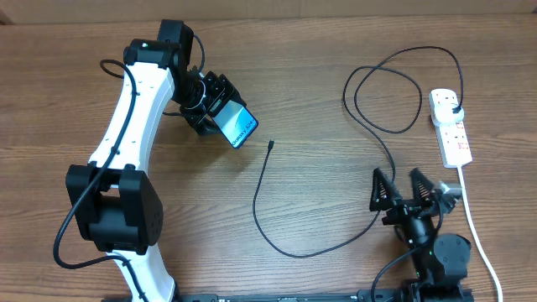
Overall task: Plug charger to phone and switch on socket
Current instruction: 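Lift the phone with the left gripper and tilt it upright, then move the right gripper toward the black cable's USB-C end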
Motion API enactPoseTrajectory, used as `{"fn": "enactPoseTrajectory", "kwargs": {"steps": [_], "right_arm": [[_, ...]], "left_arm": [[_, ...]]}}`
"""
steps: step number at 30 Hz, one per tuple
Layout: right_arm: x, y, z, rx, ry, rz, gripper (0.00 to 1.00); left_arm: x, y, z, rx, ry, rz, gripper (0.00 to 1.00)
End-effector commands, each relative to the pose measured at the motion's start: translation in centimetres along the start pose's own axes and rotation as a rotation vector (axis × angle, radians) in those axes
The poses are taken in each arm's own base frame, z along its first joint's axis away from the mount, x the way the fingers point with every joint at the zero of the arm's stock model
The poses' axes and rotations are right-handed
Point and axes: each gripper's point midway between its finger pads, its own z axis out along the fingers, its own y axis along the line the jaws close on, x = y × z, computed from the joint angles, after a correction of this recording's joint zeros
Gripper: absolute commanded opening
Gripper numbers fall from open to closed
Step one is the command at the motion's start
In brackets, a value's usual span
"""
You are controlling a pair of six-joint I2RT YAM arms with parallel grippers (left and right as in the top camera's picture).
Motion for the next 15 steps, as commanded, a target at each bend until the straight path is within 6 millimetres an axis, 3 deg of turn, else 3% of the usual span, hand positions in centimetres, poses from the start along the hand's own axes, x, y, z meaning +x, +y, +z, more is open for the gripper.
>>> {"fn": "enactPoseTrajectory", "kwargs": {"steps": [1,8,15], "right_arm": [[-0.7,1.8,-0.2,-0.046,0.062,0.090,1.00],[-3.3,4.5,0.5,-0.059,0.211,0.150,1.00],[-4.3,7.8,1.6,-0.107,0.460,0.221,1.00]], "left_arm": [[-0.1,-1.4,-1.0,0.051,-0.015,-0.028,0.35],[-1.4,-1.5,-1.6,0.082,-0.044,-0.094,0.35],[-3.0,-1.2,-2.4,0.112,-0.070,-0.199,0.34]]}}
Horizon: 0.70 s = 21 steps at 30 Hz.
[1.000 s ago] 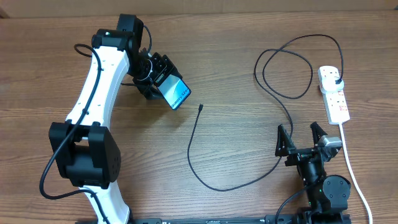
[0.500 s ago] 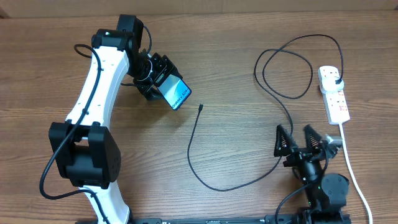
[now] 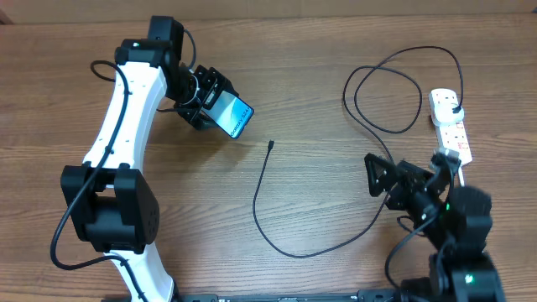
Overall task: Plug charger to phone and switch on socket
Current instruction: 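Move the right gripper toward the black cable's USB-C end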
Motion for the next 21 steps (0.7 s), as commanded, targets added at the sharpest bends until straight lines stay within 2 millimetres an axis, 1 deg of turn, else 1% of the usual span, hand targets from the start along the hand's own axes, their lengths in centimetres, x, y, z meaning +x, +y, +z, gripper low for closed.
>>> {"fn": "enactPoseTrajectory", "kwargs": {"steps": [1,3,6,7,9,11,17,21], "right_arm": [[-0.7,3.5,0.2,-0.102,0.122,0.023,1.00],[-1.0,4.8,0.3,-0.146,0.182,0.022,1.00],[-1.2,7.4,0.4,-0.271,0.254,-0.042,1.00],[-1.4,7.7,0.6,-0.288,0.260,-0.058,1.00],[-1.8,7.5,1.3,-0.280,0.251,-0.061,1.00],[-1.7,7.1,2.0,-0.270,0.267,-0.040,1.00],[-0.4,6.7,3.4,-0.290,0.351,0.001,1.00],[0.3,6.7,4.5,-0.285,0.390,0.040,1.00]], "left_arm": [[-0.7,-1.1,-1.5,0.060,-0.016,-0.062,0.34],[-1.3,-1.0,-1.8,0.068,-0.025,-0.086,0.34],[-2.0,-0.7,-2.2,0.076,-0.035,-0.120,0.35],[-2.3,-0.6,-2.4,0.080,-0.039,-0.126,0.35],[-3.0,-0.3,-2.8,0.086,-0.047,-0.146,0.35],[-3.7,0.1,-3.4,0.095,-0.051,-0.168,0.36],[-4.6,1.4,-4.5,0.107,-0.034,-0.228,0.36],[-4.9,1.8,-4.8,0.107,-0.033,-0.245,0.36]]}}
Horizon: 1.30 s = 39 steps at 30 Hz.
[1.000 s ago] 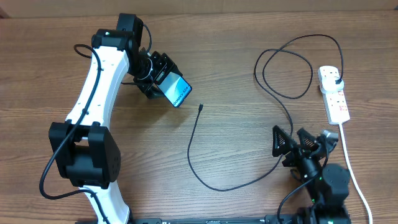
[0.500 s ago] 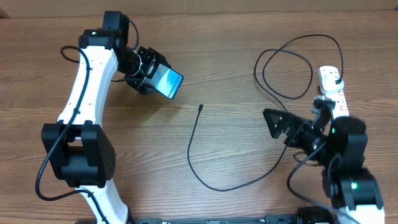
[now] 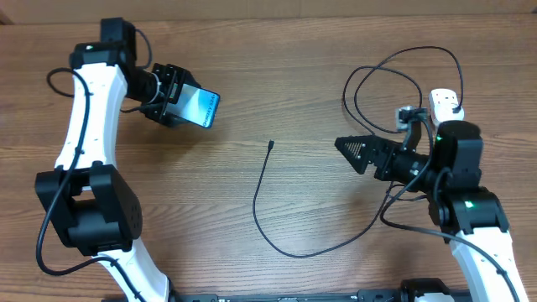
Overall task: Plug charger to phone and switch on socket
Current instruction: 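Move the right gripper toward the black cable's USB-C end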
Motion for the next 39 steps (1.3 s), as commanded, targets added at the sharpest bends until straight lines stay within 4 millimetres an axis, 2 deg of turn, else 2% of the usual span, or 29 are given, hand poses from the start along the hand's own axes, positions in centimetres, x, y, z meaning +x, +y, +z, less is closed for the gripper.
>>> {"fn": "enactPoseTrajectory", "kwargs": {"steps": [1,9,17,19,20,26,28,32,33,39], "right_arm": [[-0.3,1.2,0.8,-0.043,0.019,0.008,1.00],[-0.2,1.6,4.0,-0.010,0.075,0.107,1.00],[-0.3,0.7,7.8,0.219,0.220,0.183,0.99],[-0.4,0.5,9.0,0.248,0.243,0.210,0.99],[-0.3,0.4,10.2,0.249,0.256,0.227,1.00],[0.5,0.4,14.6,0.206,0.270,0.180,0.99],[1.2,-0.2,15.6,0.239,0.270,0.197,0.89],[2.8,-3.0,17.2,0.363,0.268,0.289,0.82],[3.2,-3.6,17.8,0.380,0.273,0.305,0.77],[4.5,-5.0,20.3,0.383,0.298,0.299,0.59]], "left_arm": [[0.7,-1.1,-1.1,0.046,0.029,-0.008,0.36],[1.0,-1.0,-1.1,0.046,0.041,-0.008,0.36],[0.9,-1.0,-1.1,0.046,0.039,-0.009,0.36],[0.9,-1.0,-1.1,0.046,0.039,-0.009,0.36],[0.8,-1.0,-1.2,0.047,0.038,-0.011,0.36],[0.2,-0.8,-1.5,0.052,0.029,-0.028,0.36],[0.0,-0.7,-1.6,0.054,0.026,-0.033,0.36],[-0.4,-0.6,-1.9,0.058,0.021,-0.042,0.36],[-0.5,-0.6,-1.9,0.059,0.019,-0.043,0.36],[-0.9,-0.3,-2.0,0.048,-0.001,-0.047,0.36]]}}
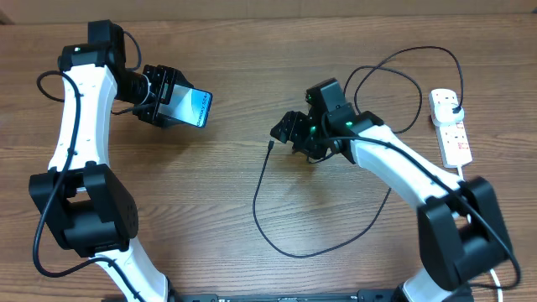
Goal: Plug charger to phone and switch on socket
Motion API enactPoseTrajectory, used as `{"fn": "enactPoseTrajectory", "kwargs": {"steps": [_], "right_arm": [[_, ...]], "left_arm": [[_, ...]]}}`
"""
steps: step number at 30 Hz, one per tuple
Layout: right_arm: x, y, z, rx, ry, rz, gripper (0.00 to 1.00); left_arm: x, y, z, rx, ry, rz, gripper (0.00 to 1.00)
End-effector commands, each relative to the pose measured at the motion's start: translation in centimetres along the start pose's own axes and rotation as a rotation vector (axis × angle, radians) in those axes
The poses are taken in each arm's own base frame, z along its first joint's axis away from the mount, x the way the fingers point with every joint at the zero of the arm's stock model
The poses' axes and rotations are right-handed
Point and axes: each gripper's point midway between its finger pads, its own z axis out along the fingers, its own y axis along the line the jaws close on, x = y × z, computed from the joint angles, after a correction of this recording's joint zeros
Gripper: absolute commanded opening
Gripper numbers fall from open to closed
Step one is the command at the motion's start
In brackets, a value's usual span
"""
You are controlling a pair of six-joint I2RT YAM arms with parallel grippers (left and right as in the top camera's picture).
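Observation:
My left gripper (180,106) is shut on the phone (193,107), a dark handset with a blue-lit screen, held above the table at the upper left. The black charger cable (289,247) loops across the table. Its free plug end (270,144) lies at mid-table. My right gripper (284,130) hovers just right of and above that plug end, fingers spread open and holding nothing. The white socket strip (451,126) lies at the far right with the charger's plug in its top outlet.
The cable coils in loops (386,88) near the strip at the upper right. A white mains lead (477,222) runs from the strip down the right edge. The wooden table (252,50) carries nothing else.
My right arm has reached left across the table, from near the socket strip to just beside the cable's free plug end. The left gripper with the phone has shifted slightly.
The left gripper held the phone near mid-table while the right arm was folded at the lower right. The phone then moved left in steps. The right arm rose, extended toward the centre, and now its open gripper is at the cable's plug end.

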Motion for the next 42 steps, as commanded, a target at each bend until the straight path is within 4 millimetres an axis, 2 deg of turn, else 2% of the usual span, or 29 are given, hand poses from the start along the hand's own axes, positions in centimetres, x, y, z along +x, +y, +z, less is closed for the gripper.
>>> {"fn": "enactPoseTrajectory", "kwargs": {"steps": [1,8,23,31,42], "right_arm": [[-0.3,0.0,1.3,0.012,-0.016,0.007,0.56],[0.3,-0.6,3.6,0.026,0.009,0.028,0.47],[2.1,-1.4,7.7,0.036,0.063,0.017,0.44],[2.4,-1.6,8.3,0.043,0.070,0.050,0.42],[3.0,-2.9,9.2,0.076,0.097,0.091,0.40]], "left_arm": [[0.0,-0.9,-1.0,0.030,-0.018,0.000,0.36],[0.0,-0.8,-1.0,0.025,-0.018,-0.003,0.36],[-0.1,-0.2,-1.0,0.002,-0.027,-0.012,0.36],[0.0,-0.2,-1.0,-0.001,-0.025,-0.013,0.36],[0.0,-0.1,-1.0,-0.004,-0.023,-0.016,0.36]]}}
